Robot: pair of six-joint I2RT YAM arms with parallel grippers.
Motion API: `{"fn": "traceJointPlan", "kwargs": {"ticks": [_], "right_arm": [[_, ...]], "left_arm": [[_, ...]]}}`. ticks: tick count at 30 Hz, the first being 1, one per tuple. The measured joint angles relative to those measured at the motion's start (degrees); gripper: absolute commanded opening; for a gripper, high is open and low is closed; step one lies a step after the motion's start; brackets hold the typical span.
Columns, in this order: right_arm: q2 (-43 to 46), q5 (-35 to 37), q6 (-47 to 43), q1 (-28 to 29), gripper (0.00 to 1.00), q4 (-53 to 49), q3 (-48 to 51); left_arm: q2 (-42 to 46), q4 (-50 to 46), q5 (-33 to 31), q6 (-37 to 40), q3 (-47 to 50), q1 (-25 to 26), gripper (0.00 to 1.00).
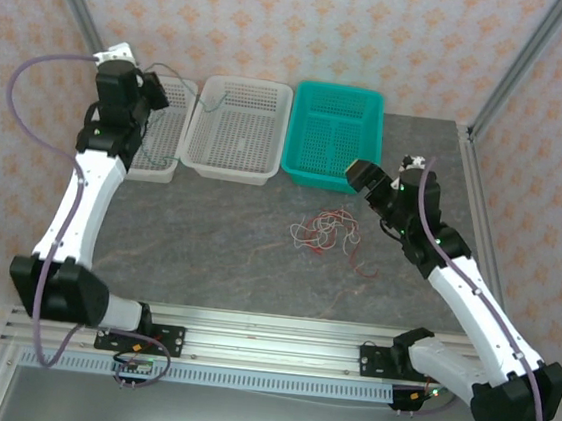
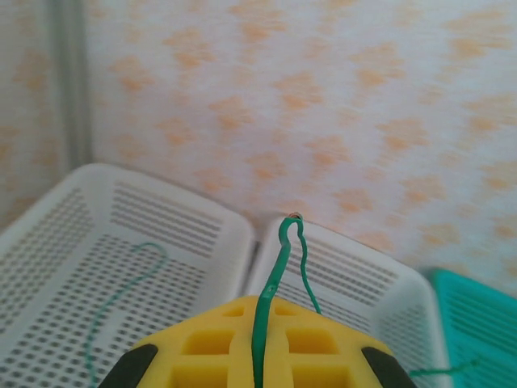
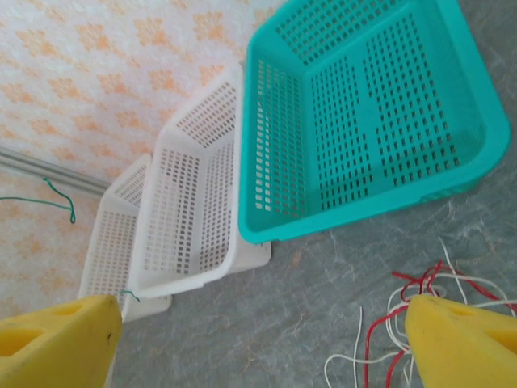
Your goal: Untangle the cables
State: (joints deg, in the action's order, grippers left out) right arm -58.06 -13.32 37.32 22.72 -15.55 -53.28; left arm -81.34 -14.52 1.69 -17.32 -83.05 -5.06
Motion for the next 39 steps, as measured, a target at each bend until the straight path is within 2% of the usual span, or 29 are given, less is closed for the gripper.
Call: {"fn": "traceJointPlan", "kwargs": {"ticks": [7, 8, 10, 12, 14, 15, 18, 23, 25, 30, 34, 39], "right_arm": [[-0.48, -1.33, 0.22, 0.00, 0.91, -4.50, -0.46], [-0.33, -1.33, 0.35, 0.00, 0.91, -4.87, -0.55], [0.37, -1.33, 0.39, 0.00, 0.90, -5.68, -0.63], [1.25, -1.31, 0.46, 0.00, 0.91, -6.47, -0.63], [2.01, -1.31, 0.76, 0.00, 0.90, -6.88, -0.61], [2.32, -1.29, 0.98, 0.00, 0.90, -6.95, -0.61], [2.78, -1.31, 1.68, 0.00, 0.90, -6.99, -0.48], [2.71, -1.01, 2.08, 0.00, 0.90, -7.43, -0.31], [2.12, -0.15, 1.86, 0.00, 0.90, -8.33, -0.37], [-4.22, 1.79, -1.25, 0.00, 0.90, -14.19, -2.32], [-10.12, 2.23, -4.66, 0.00, 0.90, -17.70, -2.86], [-14.32, 3.89, -5.68, 0.00, 0.90, -18.58, 0.44]], "left_arm": [[-15.19, -1.38, -1.77, -3.82, -7.82, -9.53, 0.00], [-16.81, -1.42, -1.64, -4.31, -8.46, -10.45, 0.10], [-20.41, -1.57, 0.02, -5.18, -9.79, -12.35, 0.56], [-23.02, -1.64, 1.92, -5.44, -10.80, -13.46, 0.84], [-23.87, -2.08, 3.06, -5.84, -10.86, -13.77, 0.96], [-23.78, -2.36, 3.48, -6.27, -10.60, -13.73, 1.00], [-19.76, -2.64, 3.78, -7.54, -7.67, -13.38, 1.00], [-2.58, -2.91, 3.02, -9.40, 2.32, -10.75, 1.00], [4.52, -2.84, 2.84, -9.64, 4.85, -6.49, 1.00], [16.33, -2.40, 4.90, -9.53, 9.94, 12.48, 0.99], [18.64, -2.34, 4.63, -9.77, 16.33, 29.20, 0.99], [15.13, -1.79, 0.76, -11.50, 24.79, 48.41, 0.99]]}}
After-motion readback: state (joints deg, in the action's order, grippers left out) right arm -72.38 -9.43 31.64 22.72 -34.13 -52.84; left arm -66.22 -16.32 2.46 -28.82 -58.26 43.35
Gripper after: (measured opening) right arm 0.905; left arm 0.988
